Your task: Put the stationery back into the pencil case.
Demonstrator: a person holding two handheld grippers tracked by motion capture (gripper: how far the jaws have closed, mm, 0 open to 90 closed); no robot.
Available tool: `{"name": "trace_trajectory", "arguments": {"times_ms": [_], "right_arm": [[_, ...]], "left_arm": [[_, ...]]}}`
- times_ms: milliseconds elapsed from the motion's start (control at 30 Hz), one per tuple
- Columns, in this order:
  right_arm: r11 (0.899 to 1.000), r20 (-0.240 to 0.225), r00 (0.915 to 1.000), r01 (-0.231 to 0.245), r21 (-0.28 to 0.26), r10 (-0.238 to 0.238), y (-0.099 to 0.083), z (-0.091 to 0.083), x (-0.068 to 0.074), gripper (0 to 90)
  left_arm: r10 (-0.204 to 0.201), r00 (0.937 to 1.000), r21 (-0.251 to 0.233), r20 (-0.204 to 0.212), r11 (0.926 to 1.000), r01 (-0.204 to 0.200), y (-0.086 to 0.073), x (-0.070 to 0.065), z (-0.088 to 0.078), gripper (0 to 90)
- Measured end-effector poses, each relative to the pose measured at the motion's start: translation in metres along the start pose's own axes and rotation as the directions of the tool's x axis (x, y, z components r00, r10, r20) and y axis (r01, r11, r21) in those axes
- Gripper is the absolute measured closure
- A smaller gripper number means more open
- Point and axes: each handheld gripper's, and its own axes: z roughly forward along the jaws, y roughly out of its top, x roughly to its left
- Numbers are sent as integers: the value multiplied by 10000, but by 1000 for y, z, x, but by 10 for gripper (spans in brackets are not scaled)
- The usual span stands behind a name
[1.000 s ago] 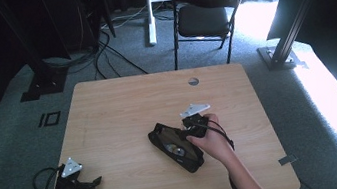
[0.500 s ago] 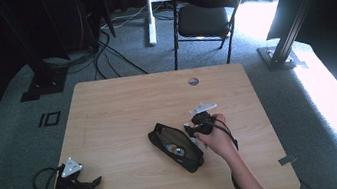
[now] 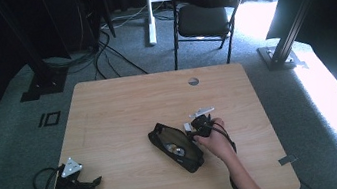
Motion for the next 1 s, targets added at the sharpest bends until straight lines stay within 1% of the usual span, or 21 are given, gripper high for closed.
{"name": "trace_trajectory", "arguments": {"times_ms": [67, 267, 400, 500, 600, 633, 700, 767, 833, 1000], "right_arm": [[10000, -64, 10000, -18, 73, 19, -1, 3, 0, 545], [9997, -65, 10000, -60, 255, 62, -2, 8, -1, 559], [9994, 26, 10000, -49, 332, 48, -3, 11, -2, 572], [9990, 80, 9999, -109, 423, 105, -4, 14, -3, 599], [9985, 147, 9998, -147, 521, 139, -6, 17, -4, 658], [9986, 206, 9998, -89, 520, 78, -7, 17, -5, 679], [9982, 241, 9996, -188, 561, 175, -6, 16, -6, 683], [9985, 339, 9991, -286, 467, 270, -5, 14, -7, 684], [9987, 322, 9985, -445, 265, 437, -3, 10, -8, 685], [9992, 336, 9986, -402, -66, 404, 5, -2, -8, 685]], "left_arm": [[1, 10000, 2, 2, 10000, -1, 0, 0, 0, 16], [0, 10000, 2, 2, 10000, 0, 0, 0, 0, 16], [-1, 10000, 2, 1, 10000, 1, 0, 0, 0, 16], [0, 10000, 3, 1, 10000, 0, 0, 0, 0, 16], [-1, 10000, 4, 1, 10000, 1, 0, 0, 0, 16], [-3, 10000, 1, 1, 10000, 3, 0, 0, 0, 16], [0, 10000, 3, 1, 10000, 0, 0, 0, 0, 16], [0, 10000, 4, 2, 10000, 0, 0, 0, 0, 16], [-2, 10000, 0, 1, 10000, 2, 0, 0, 0, 16], [-2, 10000, 2, 1, 10000, 2, 0, 0, 0, 16]]}}
